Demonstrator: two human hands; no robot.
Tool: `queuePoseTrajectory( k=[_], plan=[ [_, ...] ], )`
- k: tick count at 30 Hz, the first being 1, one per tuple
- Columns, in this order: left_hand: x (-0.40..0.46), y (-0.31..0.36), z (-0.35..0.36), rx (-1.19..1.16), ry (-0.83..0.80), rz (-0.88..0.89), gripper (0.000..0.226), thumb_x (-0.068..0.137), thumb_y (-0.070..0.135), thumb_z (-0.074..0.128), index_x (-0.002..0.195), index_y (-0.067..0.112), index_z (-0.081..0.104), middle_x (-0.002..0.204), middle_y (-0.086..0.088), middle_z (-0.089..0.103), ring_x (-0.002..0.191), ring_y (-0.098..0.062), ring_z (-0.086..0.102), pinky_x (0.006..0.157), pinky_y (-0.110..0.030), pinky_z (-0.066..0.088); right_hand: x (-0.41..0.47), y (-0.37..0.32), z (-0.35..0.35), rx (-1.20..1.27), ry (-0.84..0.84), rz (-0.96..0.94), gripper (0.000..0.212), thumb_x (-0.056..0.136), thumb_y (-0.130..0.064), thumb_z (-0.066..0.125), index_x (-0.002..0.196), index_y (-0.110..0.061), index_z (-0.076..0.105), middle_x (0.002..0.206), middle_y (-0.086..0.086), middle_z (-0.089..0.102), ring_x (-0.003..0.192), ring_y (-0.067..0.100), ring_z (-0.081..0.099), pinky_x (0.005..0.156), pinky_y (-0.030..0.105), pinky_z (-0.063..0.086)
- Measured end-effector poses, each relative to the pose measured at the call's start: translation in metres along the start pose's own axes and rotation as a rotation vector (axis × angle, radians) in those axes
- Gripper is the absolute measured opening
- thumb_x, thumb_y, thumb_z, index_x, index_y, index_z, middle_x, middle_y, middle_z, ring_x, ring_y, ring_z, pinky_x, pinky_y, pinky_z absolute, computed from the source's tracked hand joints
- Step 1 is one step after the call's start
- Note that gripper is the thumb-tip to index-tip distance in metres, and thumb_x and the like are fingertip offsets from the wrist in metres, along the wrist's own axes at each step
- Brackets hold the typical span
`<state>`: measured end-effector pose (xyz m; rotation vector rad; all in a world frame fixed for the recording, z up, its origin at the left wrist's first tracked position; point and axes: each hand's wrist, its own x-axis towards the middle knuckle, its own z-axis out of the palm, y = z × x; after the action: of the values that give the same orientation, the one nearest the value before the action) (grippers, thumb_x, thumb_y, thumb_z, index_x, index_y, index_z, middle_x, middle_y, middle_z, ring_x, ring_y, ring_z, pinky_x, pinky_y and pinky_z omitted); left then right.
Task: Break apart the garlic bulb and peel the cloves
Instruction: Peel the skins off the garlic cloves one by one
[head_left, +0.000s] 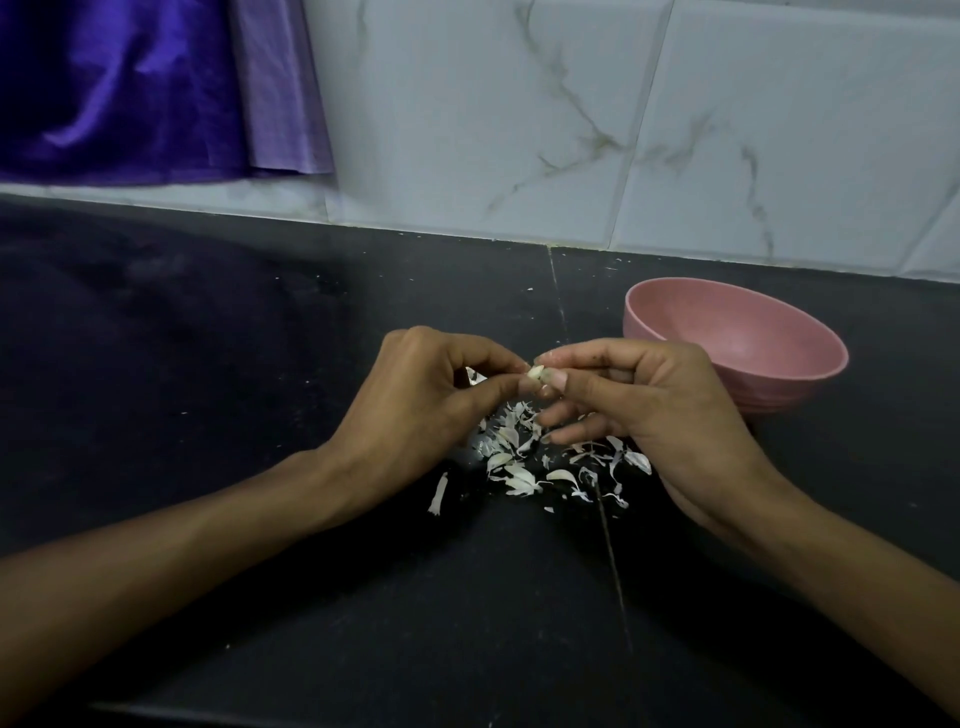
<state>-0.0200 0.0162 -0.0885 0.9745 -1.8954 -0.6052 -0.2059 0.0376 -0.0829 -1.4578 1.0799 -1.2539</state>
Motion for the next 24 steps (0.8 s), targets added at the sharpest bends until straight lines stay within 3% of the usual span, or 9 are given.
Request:
queuePoseTrajectory(
  k=[6,19,24],
  plan=[
    [-0.0009,-0.0011,0.0006,0.003,-0.037,0.016,0.013,0.086,0.028,0.071,0.090,0.018,0.078,0.044,0.021,0.057,0.033,-0.001,0.051,0.043,-0.010,0.037,-0.0024,-0.0025,-0.0006,0.060,-0.001,0.044,0.015,0.082,0.000,0.069,0.097,0.003,0.071,0.080,0.016,0.075,0.070,0.023,0.071,0.063,0.027,0.061],
    [-0.0002,-0.0058,0.0007,-0.014,-0.100,-0.002,0.015,0.093,0.029,0.061,0.099,0.031,0.075,0.044,0.001,0.059,0.034,-0.009,0.052,0.042,-0.013,0.040,-0.0012,-0.0038,-0.0019,0.054,0.017,0.083,0.027,0.075,-0.011,0.072,0.099,0.000,0.073,0.088,0.020,0.074,0.080,0.029,0.073,0.072,0.031,0.062],
    [-0.0027,-0.0054,0.0027,0.021,-0.069,0.030,0.016,0.094,0.024,0.061,0.102,0.025,0.075,0.043,0.015,0.057,0.034,-0.003,0.051,0.044,-0.010,0.038,-0.0010,-0.0020,-0.0020,0.088,0.003,0.111,0.023,0.082,-0.007,0.069,0.105,-0.002,0.072,0.091,0.019,0.075,0.078,0.026,0.073,0.071,0.029,0.062]
  ],
)
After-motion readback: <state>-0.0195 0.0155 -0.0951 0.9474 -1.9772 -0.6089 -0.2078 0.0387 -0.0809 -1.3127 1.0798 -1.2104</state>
